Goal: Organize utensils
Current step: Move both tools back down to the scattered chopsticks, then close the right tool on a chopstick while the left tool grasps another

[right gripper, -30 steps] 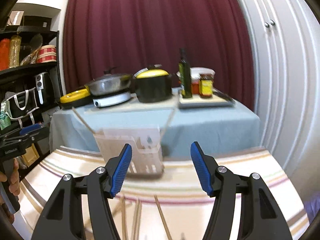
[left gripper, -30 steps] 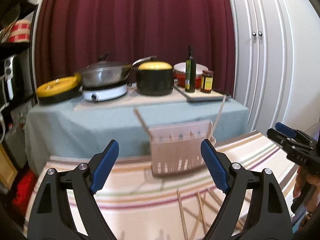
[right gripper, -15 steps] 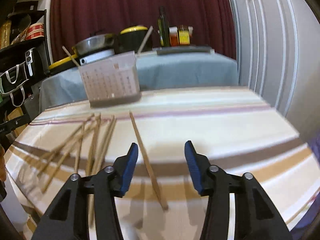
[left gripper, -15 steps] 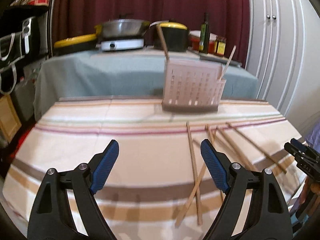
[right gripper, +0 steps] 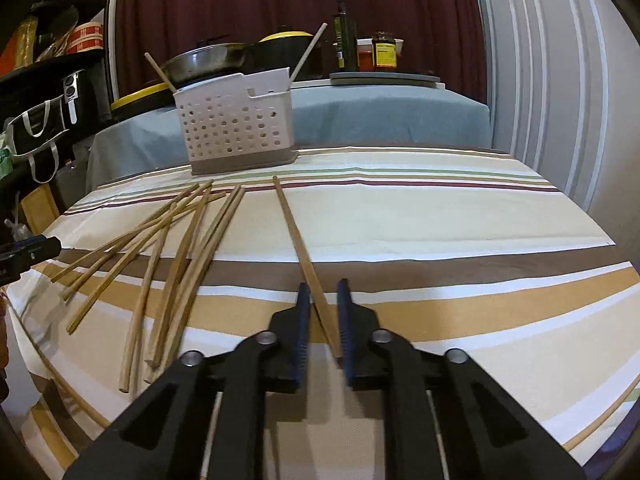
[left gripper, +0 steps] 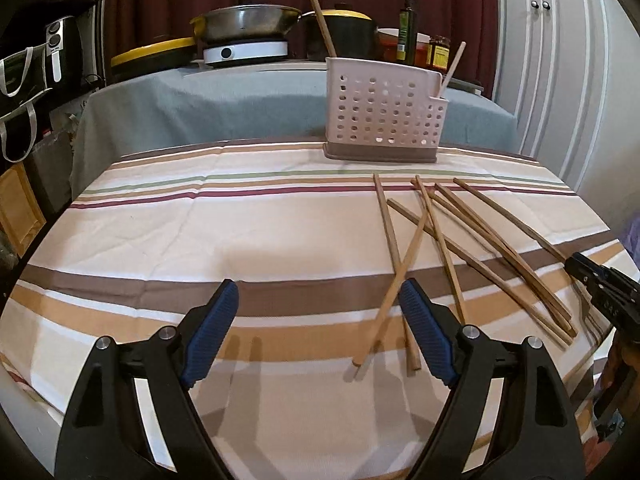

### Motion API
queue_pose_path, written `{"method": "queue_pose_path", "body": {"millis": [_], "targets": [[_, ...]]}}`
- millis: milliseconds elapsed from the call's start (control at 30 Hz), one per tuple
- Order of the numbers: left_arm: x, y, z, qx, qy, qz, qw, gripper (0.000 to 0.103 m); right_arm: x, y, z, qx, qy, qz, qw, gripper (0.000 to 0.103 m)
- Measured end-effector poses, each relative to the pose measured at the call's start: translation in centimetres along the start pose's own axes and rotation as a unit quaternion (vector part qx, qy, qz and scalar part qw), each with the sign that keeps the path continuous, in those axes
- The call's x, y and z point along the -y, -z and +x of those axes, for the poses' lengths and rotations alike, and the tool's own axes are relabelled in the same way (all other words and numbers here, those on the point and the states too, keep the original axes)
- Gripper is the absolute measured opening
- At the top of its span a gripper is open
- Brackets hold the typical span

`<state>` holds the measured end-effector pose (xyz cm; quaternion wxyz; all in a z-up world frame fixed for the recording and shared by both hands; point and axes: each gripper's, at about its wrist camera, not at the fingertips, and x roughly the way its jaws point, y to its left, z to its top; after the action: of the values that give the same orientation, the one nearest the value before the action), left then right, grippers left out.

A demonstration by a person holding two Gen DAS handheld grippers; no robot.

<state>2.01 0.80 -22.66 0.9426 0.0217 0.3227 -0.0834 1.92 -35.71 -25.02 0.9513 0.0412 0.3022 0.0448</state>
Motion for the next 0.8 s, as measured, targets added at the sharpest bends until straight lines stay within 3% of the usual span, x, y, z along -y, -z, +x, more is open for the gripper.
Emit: {"method": "queue_pose_path", "body": {"millis": [133, 233, 300, 600, 800], "targets": [[0.7, 0.5, -0.1, 0.006, 0.019, 0.011, 0.9997, 0.078, -0.3, 0.1, -0.1, 0.003, -0.003, -0.002, 1.000, 0.010], [1.5, 1.0, 0.5, -0.001, 0.034, 0.027, 0.9991, 0.068, -0.5, 0.2, -0.2, 0.003, -0.004, -0.005, 1.000, 0.010], [1.8, 1.3, 1.0, -0.005, 0.039, 0.034, 0.9986, 0.055, -0.5, 0.2, -0.3, 0.004, -0.005, -0.006, 1.000, 0.010], [1.5, 1.9, 1.6, -0.002, 0.063, 0.032, 0.9975, 0.020, -0.6, 0.2, -0.2, 0.006, -0.007, -0.004, 1.000, 0.010], [1.8, 2.3, 1.3, 0.006, 0.072, 0.037, 0.9967, 0.016, -0.8, 0.1, -0.1, 0.008, -0.008, -0.004, 1.000, 0.009]]}}
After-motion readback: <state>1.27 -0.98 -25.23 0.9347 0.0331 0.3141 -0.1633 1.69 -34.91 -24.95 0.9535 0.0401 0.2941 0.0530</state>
